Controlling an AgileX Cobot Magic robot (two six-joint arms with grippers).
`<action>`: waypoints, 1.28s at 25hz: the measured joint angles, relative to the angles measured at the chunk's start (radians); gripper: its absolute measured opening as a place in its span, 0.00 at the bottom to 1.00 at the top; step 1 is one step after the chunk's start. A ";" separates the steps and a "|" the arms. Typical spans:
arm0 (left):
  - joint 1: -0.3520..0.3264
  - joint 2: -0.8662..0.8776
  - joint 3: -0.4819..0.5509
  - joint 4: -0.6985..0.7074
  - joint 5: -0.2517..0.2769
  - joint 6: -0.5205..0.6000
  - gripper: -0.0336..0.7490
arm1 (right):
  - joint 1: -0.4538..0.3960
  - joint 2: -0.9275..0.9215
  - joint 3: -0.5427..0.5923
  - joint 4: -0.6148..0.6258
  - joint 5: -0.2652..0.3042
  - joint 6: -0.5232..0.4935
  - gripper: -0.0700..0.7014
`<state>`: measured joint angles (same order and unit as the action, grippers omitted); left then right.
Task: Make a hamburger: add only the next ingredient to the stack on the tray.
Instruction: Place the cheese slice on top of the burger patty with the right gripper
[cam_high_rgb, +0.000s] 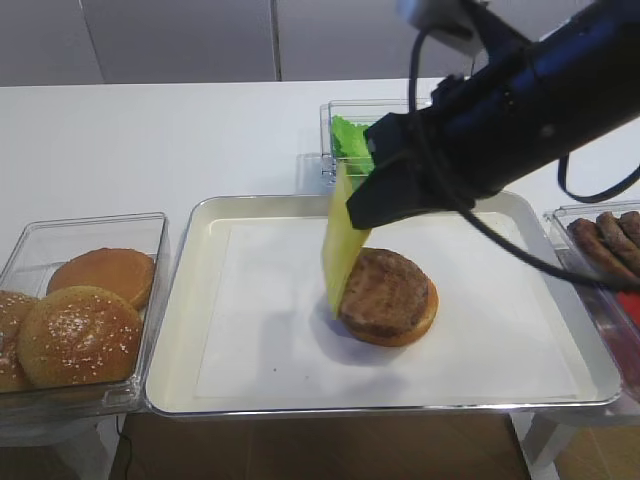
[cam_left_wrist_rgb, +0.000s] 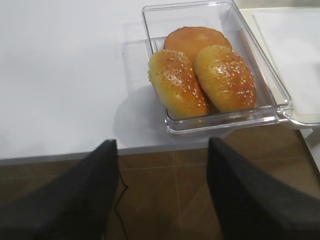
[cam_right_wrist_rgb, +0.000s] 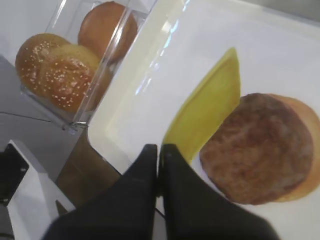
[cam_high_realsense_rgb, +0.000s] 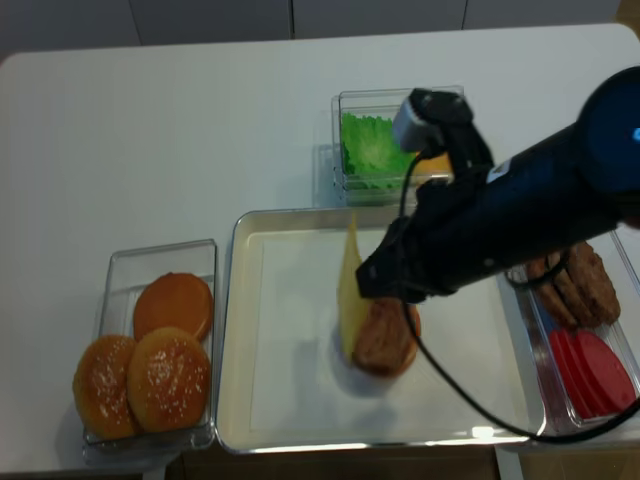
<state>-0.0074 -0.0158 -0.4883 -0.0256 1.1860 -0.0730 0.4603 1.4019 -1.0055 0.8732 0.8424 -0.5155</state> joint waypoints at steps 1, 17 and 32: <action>0.000 0.000 0.000 0.000 0.000 0.000 0.58 | 0.014 0.012 0.000 0.007 -0.009 -0.002 0.10; 0.000 0.000 0.000 0.000 0.000 0.000 0.58 | 0.032 0.085 0.000 -0.294 -0.099 0.101 0.10; 0.000 0.000 0.000 0.000 0.000 0.000 0.58 | 0.032 0.129 0.000 -0.486 -0.093 0.249 0.10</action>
<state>-0.0074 -0.0158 -0.4883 -0.0256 1.1860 -0.0730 0.4922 1.5304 -1.0055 0.3870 0.7494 -0.2663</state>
